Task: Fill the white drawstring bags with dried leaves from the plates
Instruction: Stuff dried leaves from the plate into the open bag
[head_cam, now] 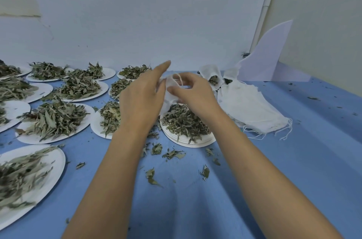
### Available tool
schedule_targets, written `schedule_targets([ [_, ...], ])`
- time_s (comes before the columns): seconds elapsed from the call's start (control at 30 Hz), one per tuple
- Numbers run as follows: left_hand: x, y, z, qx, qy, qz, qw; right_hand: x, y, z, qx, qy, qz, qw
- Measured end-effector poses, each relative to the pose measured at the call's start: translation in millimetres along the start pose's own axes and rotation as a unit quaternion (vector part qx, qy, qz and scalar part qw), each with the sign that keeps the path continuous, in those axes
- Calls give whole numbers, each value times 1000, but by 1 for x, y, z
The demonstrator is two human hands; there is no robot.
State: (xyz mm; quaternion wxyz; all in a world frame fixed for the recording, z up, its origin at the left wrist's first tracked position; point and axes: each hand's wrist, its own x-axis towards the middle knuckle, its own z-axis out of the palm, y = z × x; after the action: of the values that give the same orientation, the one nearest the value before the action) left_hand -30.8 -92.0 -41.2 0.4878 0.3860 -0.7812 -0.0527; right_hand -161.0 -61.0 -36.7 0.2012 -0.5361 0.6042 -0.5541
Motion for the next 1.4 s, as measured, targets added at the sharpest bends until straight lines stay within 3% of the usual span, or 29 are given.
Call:
schedule_targets([
  [0.1, 2, -3, -4, 6, 7, -2, 1000, 1, -4, -6, 94, -25, 16, 995],
  [0.2, 3, -4, -5, -19, -68, 21, 997, 1, -7, -8, 179, -48, 46, 982],
  [0.3, 2, -4, -5, -24, -88, 31, 995, 1, -5, -8, 205, -53, 80, 974],
  [0.43, 4, -9, -7, -68, -102, 48, 991, 3, -3, -15, 240, -48, 62, 968],
  [0.63, 6, -8, -7, -134, -125, 76, 980, 10, -2, -13, 354, -60, 87, 929],
  [0.73, 5, -1, -8, -146, -111, 71, 980, 8, 3, -2, 293, -53, 105, 949],
  [0.8, 7, 0, -10, -131, -93, 60, 985, 6, 3, 2, 194, -19, 102, 976],
  [0.87, 10, 0, -12, -94, -56, 48, 993, 4, 3, 1, 45, 33, 54, 997],
  [0.93, 11, 0, -13, -24, 5, 36, 999, 4, 5, -2, -37, 80, 2, 996],
  [1.03, 8, 2, -11, 63, 97, 31, 993, 2, -1, -7, 8, 123, -38, 992],
  [1.1, 5, 4, -9, 78, 130, 24, 988, 1, -8, -9, 62, 93, -45, 993],
  [1.23, 4, 3, -3, 19, 113, 2, 993, -1, -8, -7, -9, 23, -57, 998],
  [1.4, -5, 1, 8, -33, 78, -16, 996, -4, -5, 1, -76, 79, -112, 988],
])
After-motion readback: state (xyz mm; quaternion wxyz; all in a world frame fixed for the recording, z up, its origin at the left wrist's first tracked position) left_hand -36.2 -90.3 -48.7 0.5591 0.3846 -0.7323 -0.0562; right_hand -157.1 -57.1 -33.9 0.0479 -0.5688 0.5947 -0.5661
